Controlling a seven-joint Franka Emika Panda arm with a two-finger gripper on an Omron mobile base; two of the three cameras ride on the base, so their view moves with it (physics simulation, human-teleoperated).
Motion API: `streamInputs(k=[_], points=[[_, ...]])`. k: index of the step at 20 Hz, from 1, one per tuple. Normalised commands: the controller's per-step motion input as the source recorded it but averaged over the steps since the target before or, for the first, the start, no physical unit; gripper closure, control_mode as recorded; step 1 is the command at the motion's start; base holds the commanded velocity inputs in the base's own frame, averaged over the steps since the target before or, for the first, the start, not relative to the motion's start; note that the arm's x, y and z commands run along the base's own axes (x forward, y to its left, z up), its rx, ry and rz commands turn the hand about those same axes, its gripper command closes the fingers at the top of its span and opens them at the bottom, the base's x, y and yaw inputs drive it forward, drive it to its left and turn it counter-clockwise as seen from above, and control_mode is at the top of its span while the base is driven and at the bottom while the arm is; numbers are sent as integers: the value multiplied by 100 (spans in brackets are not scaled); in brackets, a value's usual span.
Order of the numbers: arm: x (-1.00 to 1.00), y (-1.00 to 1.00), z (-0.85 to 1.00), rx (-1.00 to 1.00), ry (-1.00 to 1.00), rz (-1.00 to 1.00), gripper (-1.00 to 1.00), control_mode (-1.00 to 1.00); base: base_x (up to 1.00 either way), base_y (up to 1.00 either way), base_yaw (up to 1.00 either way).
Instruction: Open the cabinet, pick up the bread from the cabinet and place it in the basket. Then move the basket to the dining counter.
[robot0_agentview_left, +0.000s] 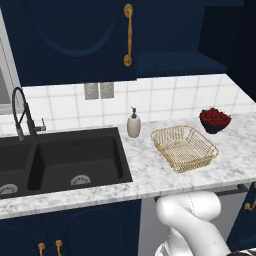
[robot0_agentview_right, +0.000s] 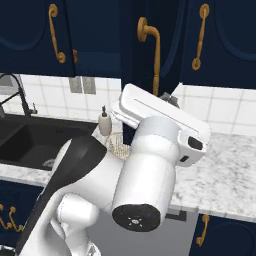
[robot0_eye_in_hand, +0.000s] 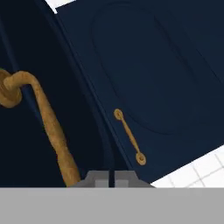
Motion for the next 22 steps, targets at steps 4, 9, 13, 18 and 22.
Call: streamInputs(k=[4, 9, 13, 18, 22], points=[[-45, -40, -15, -2, -7, -19, 100, -100, 0, 0, 0], [-100, 97, 0, -16, -41, -2, 100, -100, 0, 0, 0], [-26, 100, -3, -34, -36, -4, 100, -100, 0, 0, 0], [0, 100, 1, -45, -23, -3, 100, -100, 0, 0, 0], [0, 100, 0, -28, -1, -14, 100, -100, 0, 0, 0]])
